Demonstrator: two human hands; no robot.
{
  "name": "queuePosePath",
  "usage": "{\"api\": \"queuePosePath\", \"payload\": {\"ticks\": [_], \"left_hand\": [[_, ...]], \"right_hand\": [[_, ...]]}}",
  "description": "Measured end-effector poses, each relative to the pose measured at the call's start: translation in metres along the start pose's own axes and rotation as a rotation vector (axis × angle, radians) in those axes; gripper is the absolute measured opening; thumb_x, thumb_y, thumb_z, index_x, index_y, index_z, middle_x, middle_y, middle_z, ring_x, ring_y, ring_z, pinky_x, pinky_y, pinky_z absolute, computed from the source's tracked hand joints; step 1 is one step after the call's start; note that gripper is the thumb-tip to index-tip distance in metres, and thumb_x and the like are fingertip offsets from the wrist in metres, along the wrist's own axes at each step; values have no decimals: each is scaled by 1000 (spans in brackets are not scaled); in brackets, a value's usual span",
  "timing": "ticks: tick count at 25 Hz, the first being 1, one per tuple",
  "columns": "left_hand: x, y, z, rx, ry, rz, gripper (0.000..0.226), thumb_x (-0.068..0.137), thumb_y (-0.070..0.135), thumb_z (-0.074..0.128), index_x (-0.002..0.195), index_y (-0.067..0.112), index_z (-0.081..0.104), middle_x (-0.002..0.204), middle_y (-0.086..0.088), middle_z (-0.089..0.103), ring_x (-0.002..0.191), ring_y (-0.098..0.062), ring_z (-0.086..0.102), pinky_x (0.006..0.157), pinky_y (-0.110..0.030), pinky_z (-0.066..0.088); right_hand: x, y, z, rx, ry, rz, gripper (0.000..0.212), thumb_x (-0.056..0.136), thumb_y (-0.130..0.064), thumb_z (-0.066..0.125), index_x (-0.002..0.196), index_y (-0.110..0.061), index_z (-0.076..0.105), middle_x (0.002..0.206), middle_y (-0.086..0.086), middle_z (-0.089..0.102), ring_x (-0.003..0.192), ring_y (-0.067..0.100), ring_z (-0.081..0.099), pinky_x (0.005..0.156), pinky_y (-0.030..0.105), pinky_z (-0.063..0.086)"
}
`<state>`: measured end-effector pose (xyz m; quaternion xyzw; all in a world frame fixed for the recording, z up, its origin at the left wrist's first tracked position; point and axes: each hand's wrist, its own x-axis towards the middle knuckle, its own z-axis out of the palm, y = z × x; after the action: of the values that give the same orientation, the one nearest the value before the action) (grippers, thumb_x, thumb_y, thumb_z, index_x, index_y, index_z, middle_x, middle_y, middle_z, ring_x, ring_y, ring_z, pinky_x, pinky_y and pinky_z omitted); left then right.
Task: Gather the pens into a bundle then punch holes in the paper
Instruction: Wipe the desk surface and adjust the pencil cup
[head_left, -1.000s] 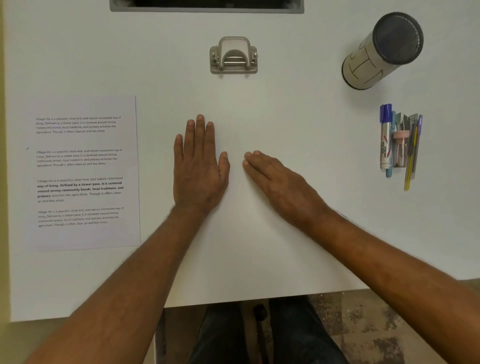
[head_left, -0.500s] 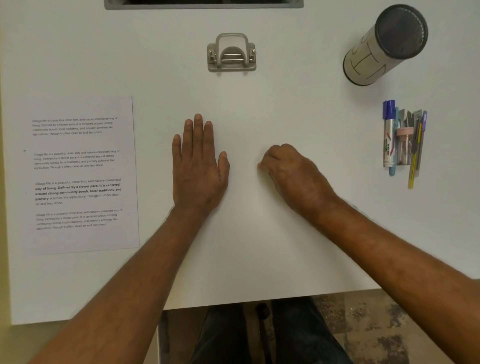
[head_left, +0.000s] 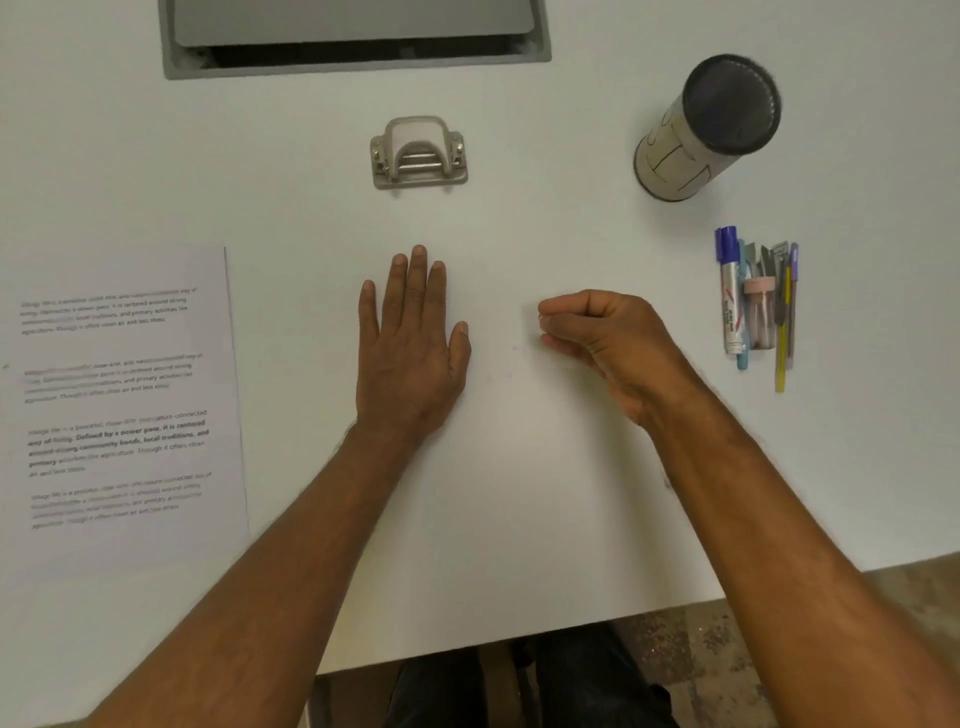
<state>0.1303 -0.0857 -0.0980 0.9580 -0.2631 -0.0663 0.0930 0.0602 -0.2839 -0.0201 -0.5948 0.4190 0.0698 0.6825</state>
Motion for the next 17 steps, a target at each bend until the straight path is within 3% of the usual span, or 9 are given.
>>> {"api": "queuePosePath", "payload": {"ticks": [4, 8, 11, 13, 17], "left_hand": [[12, 9, 1, 35, 13, 17, 66, 106, 39, 25, 165, 9, 18, 174, -11, 9, 162, -27, 8, 129, -58, 7], [23, 15, 4, 48, 30, 18, 67, 106, 40, 25, 165, 10, 17, 174, -11, 9, 162, -27, 8, 128, -59, 7], [25, 16, 7, 42, 53, 26, 66, 106, 40, 26, 165, 10, 19, 174, -11, 11, 161, -28, 10, 128, -59, 7], [24, 15, 7, 25, 59, 23, 66, 105, 40, 26, 164, 10, 19, 174, -11, 12, 161, -27, 10, 128, -59, 8], [24, 17, 6, 24, 80, 21, 66, 105, 39, 28, 164, 9, 22, 173, -11, 15, 161, -28, 13, 128, -59, 8]], "right_hand": [[-1, -41, -23, 155, 5, -58, 17, 89, 5, 73, 88, -10, 80, 89, 3, 81, 87, 15, 78, 80, 22, 62], [14, -96, -53, 148, 151, -318, 23, 86, 7, 73, 80, -15, 80, 82, 0, 80, 81, 13, 76, 80, 25, 62], [39, -129, -78, -184, 422, -496, 20, 82, -1, 73, 88, -18, 82, 84, -4, 80, 84, 12, 75, 87, 30, 63], [58, -139, -87, -456, 554, -540, 21, 84, -3, 69, 94, -18, 82, 89, -7, 77, 86, 8, 73, 85, 24, 62], [83, -139, -92, -722, 552, -532, 21, 93, -5, 67, 103, -17, 81, 103, -3, 76, 92, 4, 69, 78, 5, 53]]}}
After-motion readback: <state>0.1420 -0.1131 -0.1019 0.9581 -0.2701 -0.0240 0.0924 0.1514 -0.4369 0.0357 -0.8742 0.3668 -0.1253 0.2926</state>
